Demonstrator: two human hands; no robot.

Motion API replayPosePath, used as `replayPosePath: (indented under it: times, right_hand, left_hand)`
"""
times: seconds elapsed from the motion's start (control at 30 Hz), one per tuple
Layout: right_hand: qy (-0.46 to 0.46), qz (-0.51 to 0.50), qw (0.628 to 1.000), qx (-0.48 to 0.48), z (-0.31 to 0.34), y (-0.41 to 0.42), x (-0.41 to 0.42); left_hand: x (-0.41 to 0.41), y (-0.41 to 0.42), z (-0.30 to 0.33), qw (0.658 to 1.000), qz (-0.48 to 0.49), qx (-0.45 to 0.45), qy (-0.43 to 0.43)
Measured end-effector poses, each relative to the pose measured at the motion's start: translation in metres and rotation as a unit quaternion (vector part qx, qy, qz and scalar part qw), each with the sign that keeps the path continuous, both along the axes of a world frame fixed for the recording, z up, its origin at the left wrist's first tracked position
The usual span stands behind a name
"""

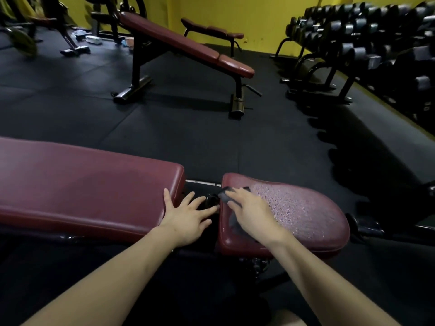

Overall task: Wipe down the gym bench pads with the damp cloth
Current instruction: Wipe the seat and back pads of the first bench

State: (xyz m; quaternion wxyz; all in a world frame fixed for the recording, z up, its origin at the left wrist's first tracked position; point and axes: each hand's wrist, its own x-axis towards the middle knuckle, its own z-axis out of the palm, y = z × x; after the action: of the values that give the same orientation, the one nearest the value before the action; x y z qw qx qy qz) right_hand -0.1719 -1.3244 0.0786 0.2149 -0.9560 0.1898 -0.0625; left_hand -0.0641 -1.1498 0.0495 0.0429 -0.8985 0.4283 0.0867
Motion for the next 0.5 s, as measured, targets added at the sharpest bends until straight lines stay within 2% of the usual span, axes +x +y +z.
replayPosePath:
  times: [0.13, 0.23, 0.3, 0.5]
  right_hand:
    - [-0.015, -0.012, 1.000, -0.003, -0.007, -0.015, 0.021]
    - [-0.028, -0.113, 0.992, 0.056, 0.002, -0.031, 0.072]
    - [-0.017, -0.146, 0.987, 0.064, 0.004, -0.038, 0.091]
    - [-0.025, -0.120, 0.991, 0.058, 0.004, -0.028, 0.056]
  left_hand:
    - [0.003, 0.001, -0.001, 1.000, -0.013, -0.005, 0.004]
    - [0.005, 0.002, -0.002, 1.000, -0.023, -0.008, 0.016]
    - [0.007, 0.002, -0.001, 0.999, -0.023, -0.009, 0.027]
    - [0.004, 0.001, 0.001, 0.999, -0.029, -0.018, 0.041]
